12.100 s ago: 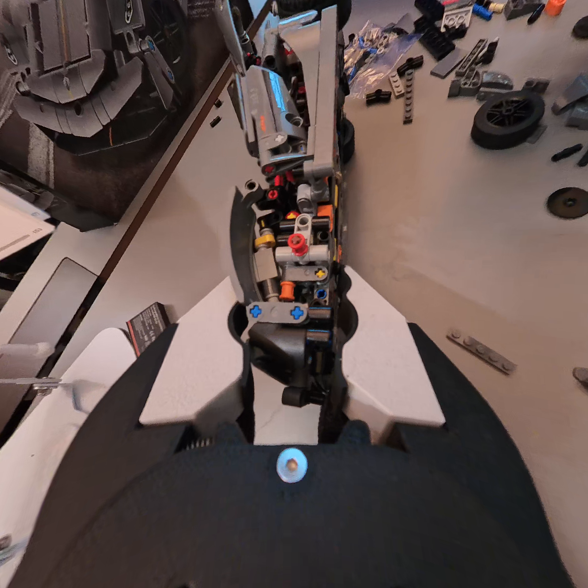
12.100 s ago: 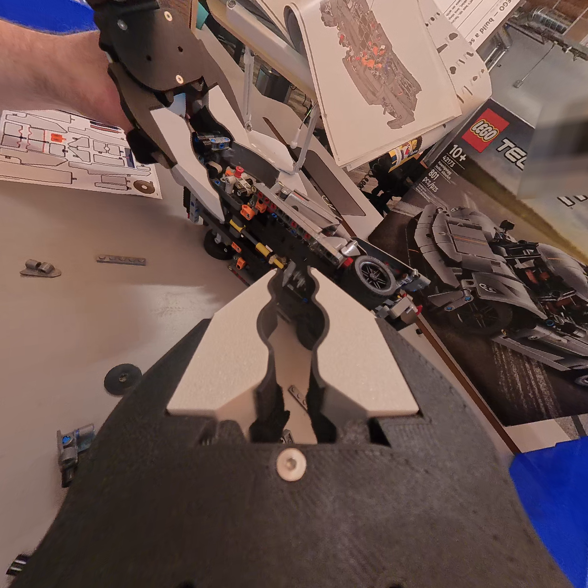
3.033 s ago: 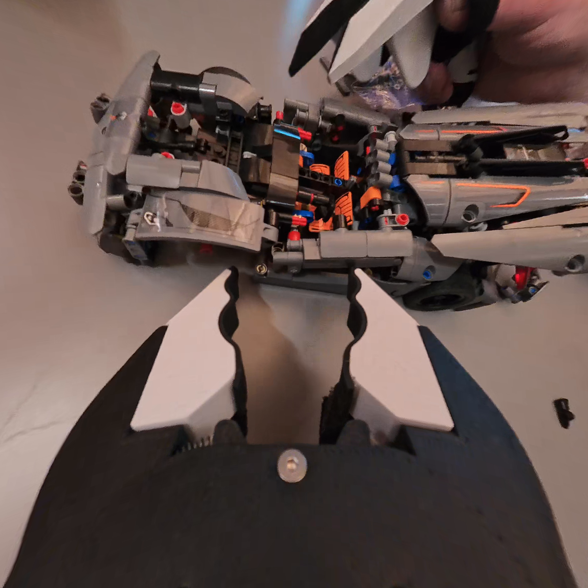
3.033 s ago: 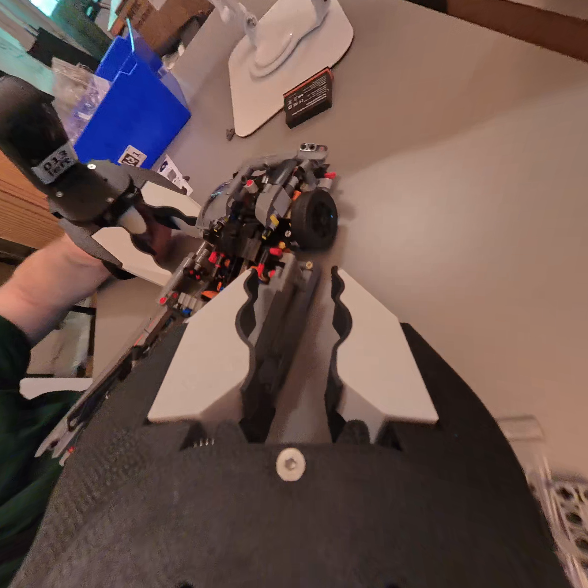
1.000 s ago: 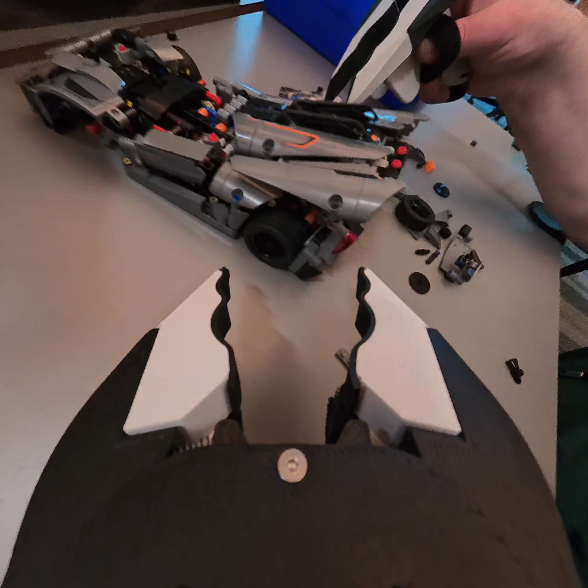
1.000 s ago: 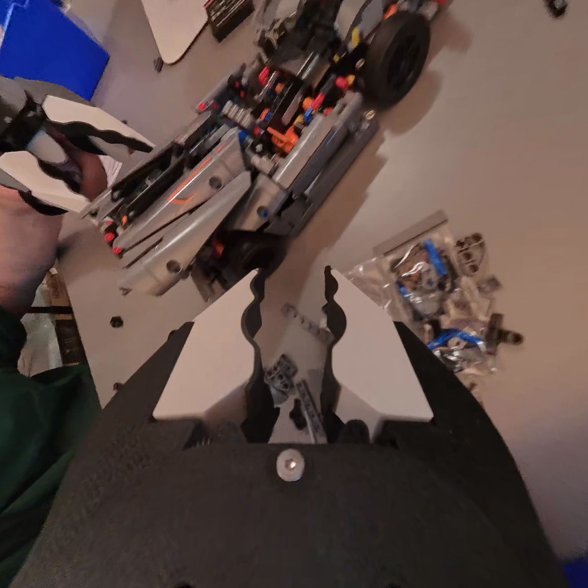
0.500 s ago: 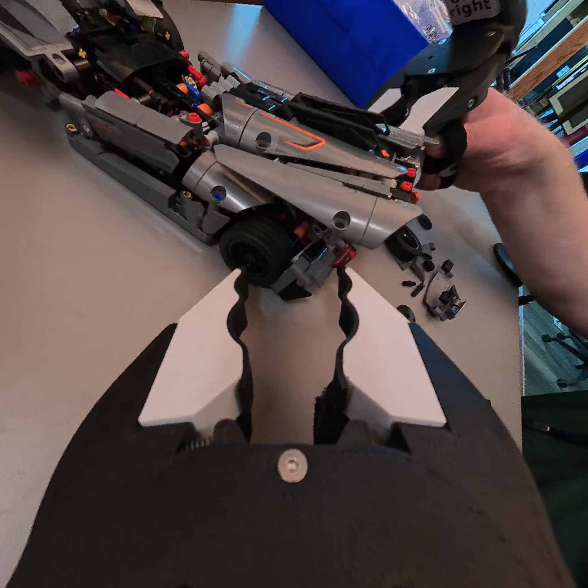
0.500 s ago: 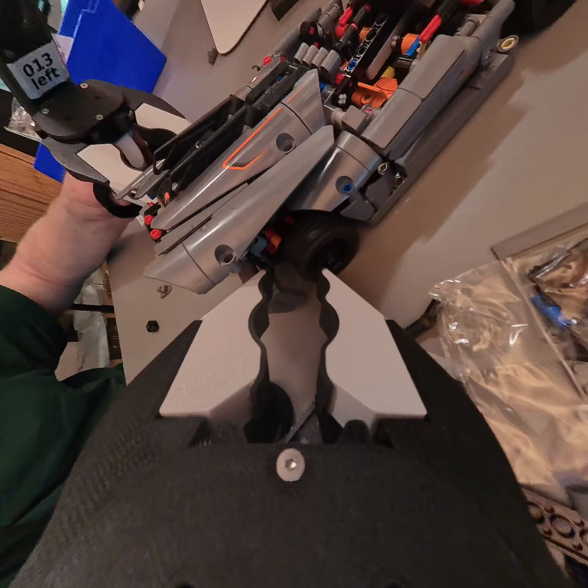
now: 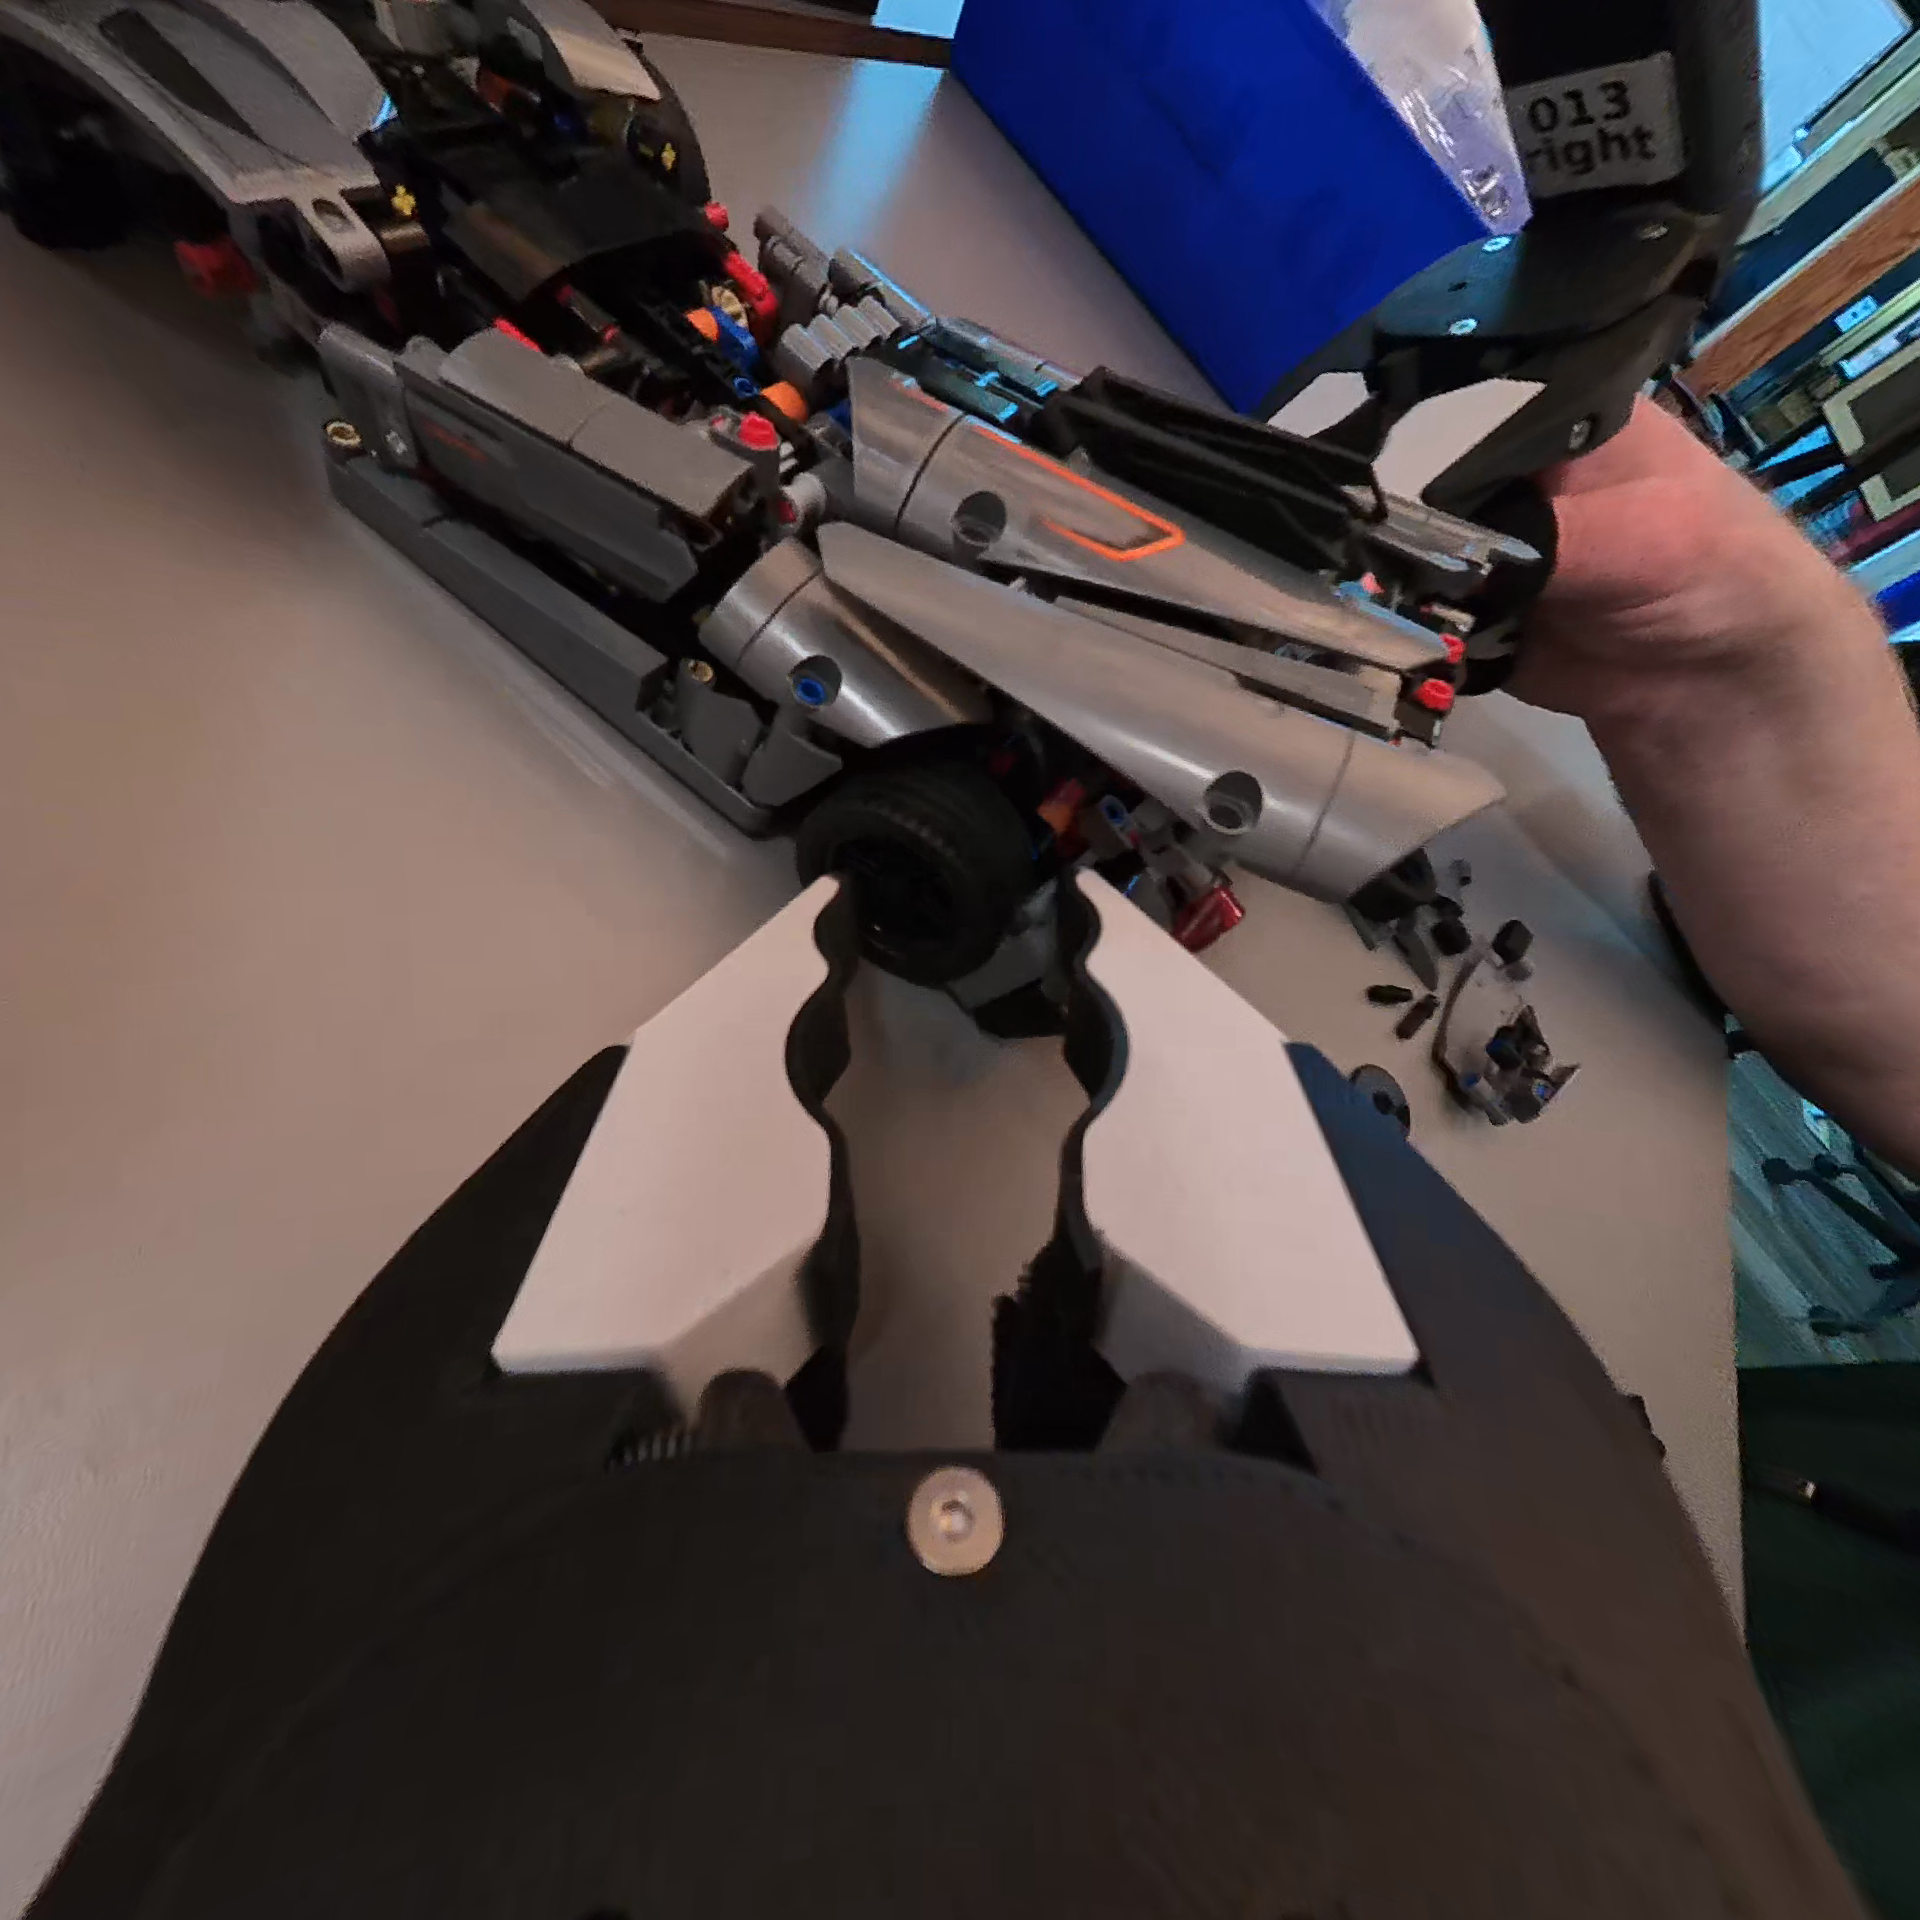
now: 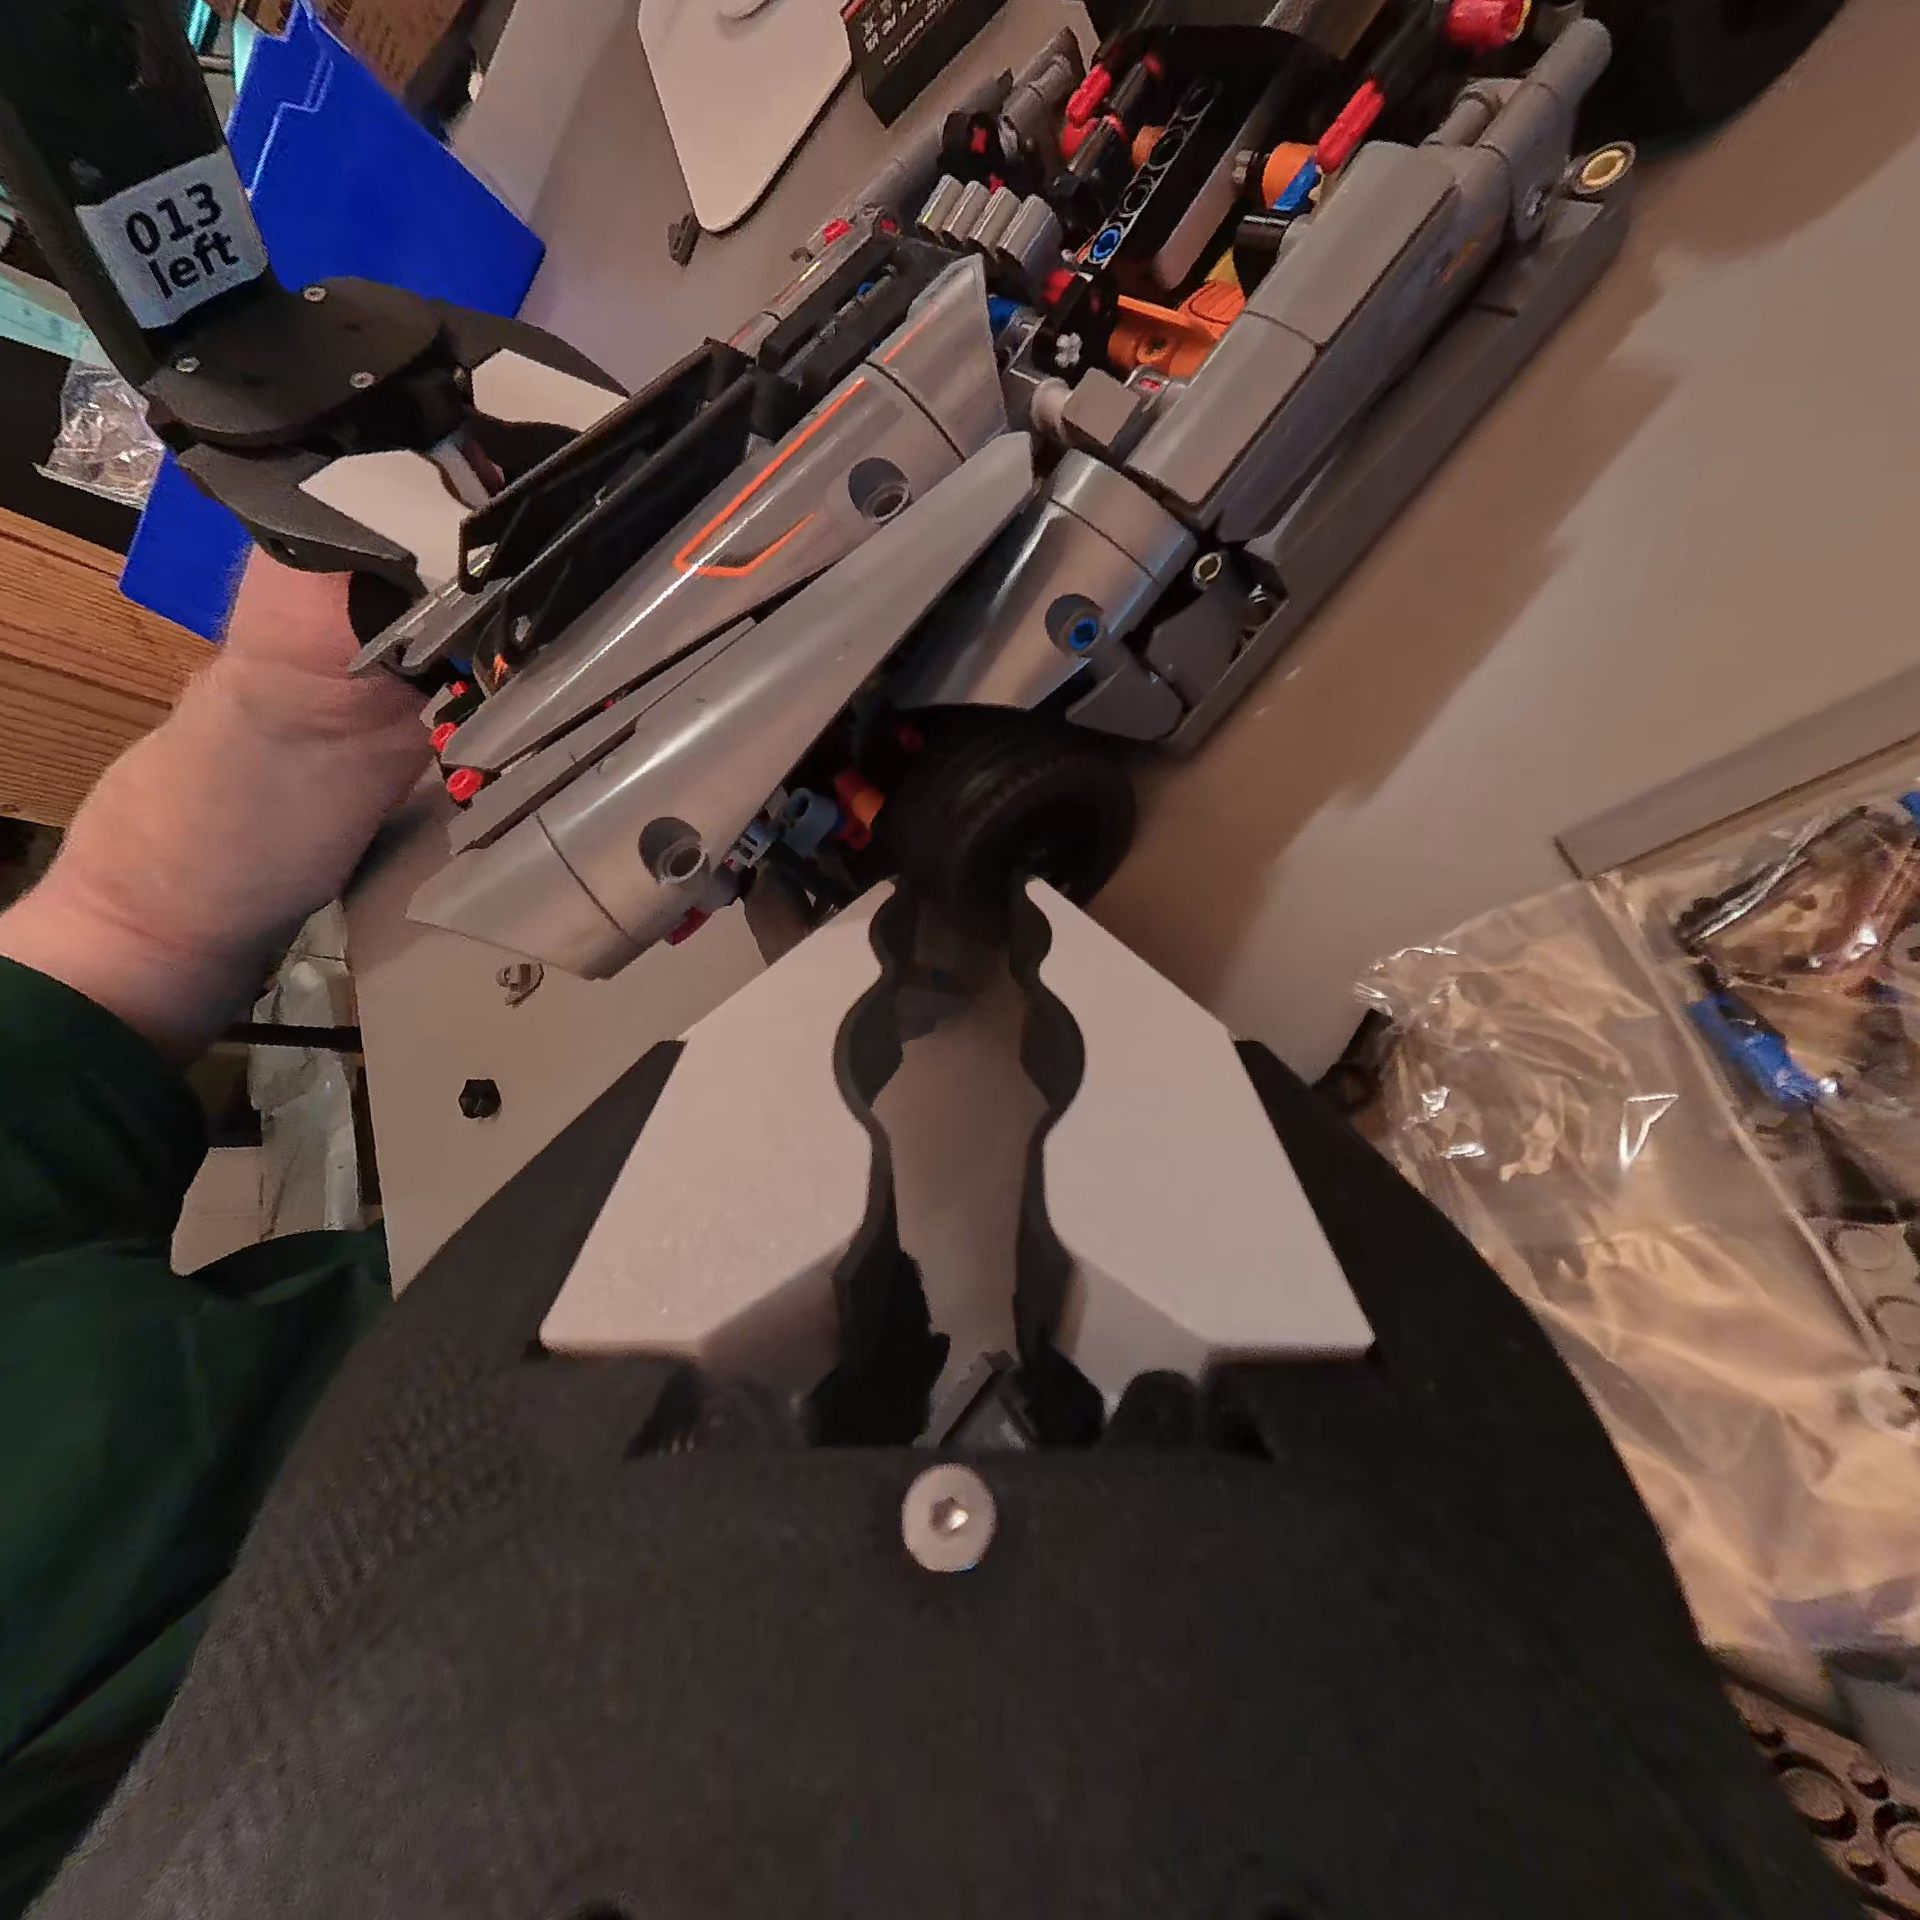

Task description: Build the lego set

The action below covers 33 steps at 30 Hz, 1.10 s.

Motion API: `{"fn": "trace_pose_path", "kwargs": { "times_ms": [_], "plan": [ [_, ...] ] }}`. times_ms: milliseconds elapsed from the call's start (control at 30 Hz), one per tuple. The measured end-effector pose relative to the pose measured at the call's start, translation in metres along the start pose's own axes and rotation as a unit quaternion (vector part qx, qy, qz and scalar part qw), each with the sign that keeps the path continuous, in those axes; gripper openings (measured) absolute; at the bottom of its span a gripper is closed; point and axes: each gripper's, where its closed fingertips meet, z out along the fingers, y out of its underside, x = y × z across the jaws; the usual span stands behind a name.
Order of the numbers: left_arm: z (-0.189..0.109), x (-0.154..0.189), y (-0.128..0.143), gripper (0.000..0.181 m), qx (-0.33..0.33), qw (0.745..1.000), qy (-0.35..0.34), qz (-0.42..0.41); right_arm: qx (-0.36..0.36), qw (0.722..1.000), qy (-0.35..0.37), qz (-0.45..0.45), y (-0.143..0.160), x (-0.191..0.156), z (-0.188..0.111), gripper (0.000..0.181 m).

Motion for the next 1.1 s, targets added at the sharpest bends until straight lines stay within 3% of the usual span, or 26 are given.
{"fn": "trace_pose_path", "kwargs": {
  "times_ms": [100, 367, 600, 1100],
  "plan": [
    [0.004, -0.001, -0.003, 0.025, 0.001, 1.000, -0.002, 0.003, 0.002, 1.000, 0.000, -0.002, 0.000, 0.000, 0.000, 0.014],
    [0.004, -0.004, -0.005, 0.023, -0.007, 1.000, -0.014, 0.019, 0.015, 1.000, 0.000, -0.015, -0.006, -0.003, -0.002, 0.011],
    [-0.020, -0.005, -0.021, 0.023, 0.007, 0.999, -0.021, 0.033, 0.023, 0.999, -0.029, -0.023, -0.015, -0.026, 0.003, 0.010],
    [-0.063, -0.068, -0.012, 0.017, -0.038, 0.998, -0.042, 0.005, -0.031, 0.998, -0.036, -0.045, -0.022, -0.069, 0.075, 0.009]
  ]
}}
